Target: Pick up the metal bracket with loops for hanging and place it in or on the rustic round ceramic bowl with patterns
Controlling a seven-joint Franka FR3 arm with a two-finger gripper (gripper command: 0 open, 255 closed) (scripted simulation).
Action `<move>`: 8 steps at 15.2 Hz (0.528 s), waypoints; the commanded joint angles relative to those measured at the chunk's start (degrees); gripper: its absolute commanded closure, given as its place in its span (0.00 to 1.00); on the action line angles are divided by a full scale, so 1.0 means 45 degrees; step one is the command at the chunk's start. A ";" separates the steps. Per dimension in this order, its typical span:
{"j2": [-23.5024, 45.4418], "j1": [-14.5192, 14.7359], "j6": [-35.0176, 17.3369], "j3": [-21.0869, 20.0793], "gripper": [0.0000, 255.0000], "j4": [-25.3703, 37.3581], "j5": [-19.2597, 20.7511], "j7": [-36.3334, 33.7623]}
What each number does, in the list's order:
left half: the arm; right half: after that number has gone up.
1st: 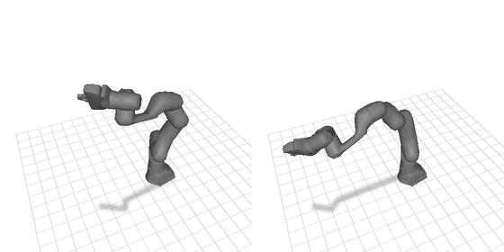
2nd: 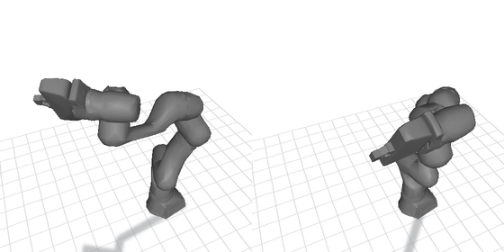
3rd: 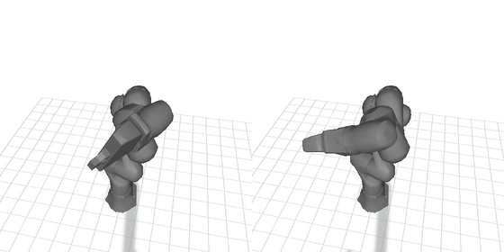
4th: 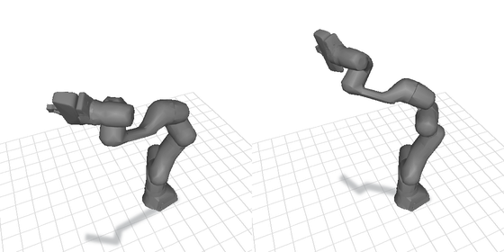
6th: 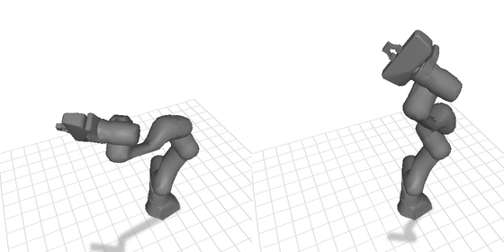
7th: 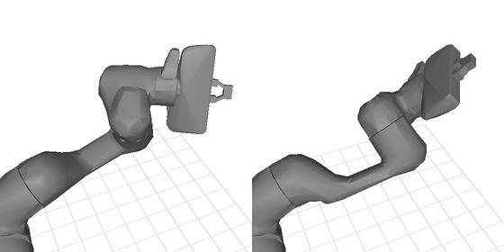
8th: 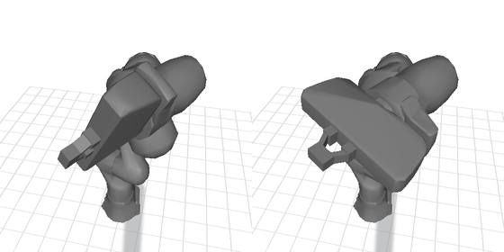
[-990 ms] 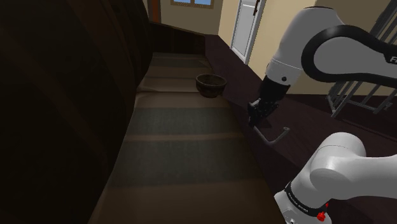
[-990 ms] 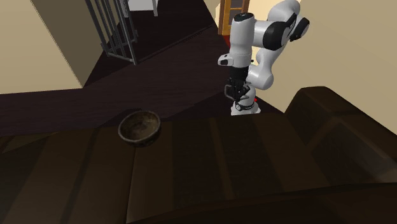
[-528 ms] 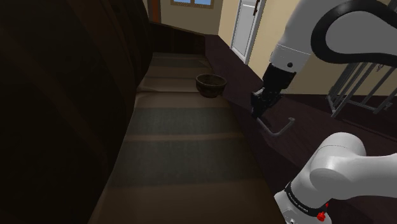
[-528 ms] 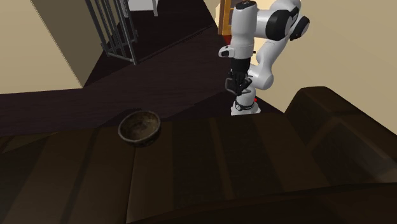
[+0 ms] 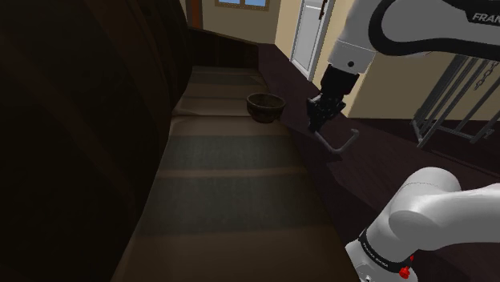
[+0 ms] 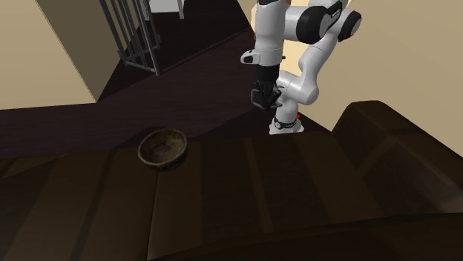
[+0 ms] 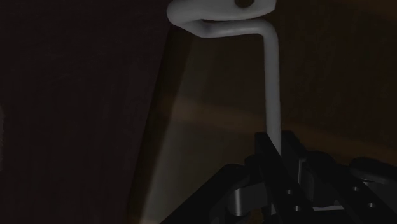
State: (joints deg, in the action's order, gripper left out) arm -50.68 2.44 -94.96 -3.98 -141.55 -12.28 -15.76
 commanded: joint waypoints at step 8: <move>0.4493 -0.0460 -0.1634 0.0833 1.00 0.2665 0.0555 0.1267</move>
State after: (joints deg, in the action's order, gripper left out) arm -32.61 0.51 -101.89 -0.53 -131.17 -9.95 -10.50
